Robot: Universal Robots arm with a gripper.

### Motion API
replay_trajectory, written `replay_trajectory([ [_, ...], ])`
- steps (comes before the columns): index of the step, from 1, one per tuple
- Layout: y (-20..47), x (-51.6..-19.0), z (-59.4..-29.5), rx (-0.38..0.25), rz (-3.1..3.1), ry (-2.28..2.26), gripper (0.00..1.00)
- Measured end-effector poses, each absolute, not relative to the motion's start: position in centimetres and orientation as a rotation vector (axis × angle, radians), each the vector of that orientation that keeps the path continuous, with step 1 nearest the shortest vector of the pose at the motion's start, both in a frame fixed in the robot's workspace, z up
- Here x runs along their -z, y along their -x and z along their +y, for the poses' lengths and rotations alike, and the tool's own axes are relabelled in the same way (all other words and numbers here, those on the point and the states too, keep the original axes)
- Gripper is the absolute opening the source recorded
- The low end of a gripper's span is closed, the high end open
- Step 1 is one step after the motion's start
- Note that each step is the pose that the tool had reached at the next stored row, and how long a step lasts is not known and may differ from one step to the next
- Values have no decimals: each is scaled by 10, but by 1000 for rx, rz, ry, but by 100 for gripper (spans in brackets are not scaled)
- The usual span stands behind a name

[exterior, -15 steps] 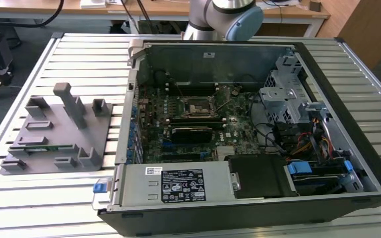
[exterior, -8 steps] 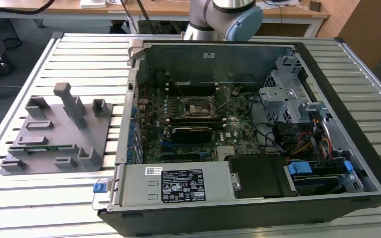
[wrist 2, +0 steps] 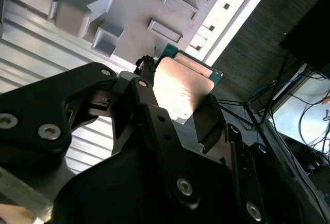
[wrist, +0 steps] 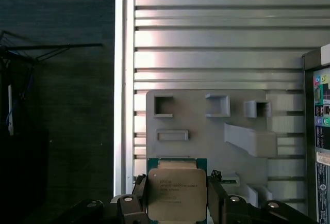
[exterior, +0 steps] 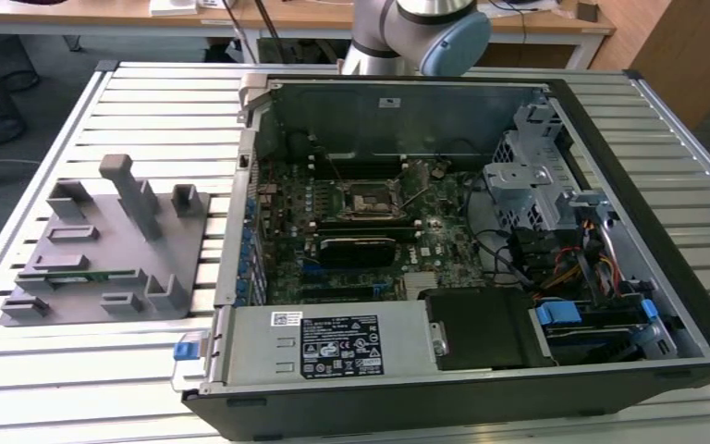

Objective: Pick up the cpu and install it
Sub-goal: 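Pick up the cpu and move it towards the insertion slot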

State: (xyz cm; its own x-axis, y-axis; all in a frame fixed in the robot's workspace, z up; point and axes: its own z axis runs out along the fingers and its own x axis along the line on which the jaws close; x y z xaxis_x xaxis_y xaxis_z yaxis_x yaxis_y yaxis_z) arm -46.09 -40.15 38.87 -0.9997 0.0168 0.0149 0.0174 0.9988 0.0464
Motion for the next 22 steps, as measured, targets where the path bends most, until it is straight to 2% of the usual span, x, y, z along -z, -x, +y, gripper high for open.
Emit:
replay_trajectory([
  [7,461,-405,-401,73,-3126,27,54],
  [22,415,-405,-402,73,-3124,27,54],
])
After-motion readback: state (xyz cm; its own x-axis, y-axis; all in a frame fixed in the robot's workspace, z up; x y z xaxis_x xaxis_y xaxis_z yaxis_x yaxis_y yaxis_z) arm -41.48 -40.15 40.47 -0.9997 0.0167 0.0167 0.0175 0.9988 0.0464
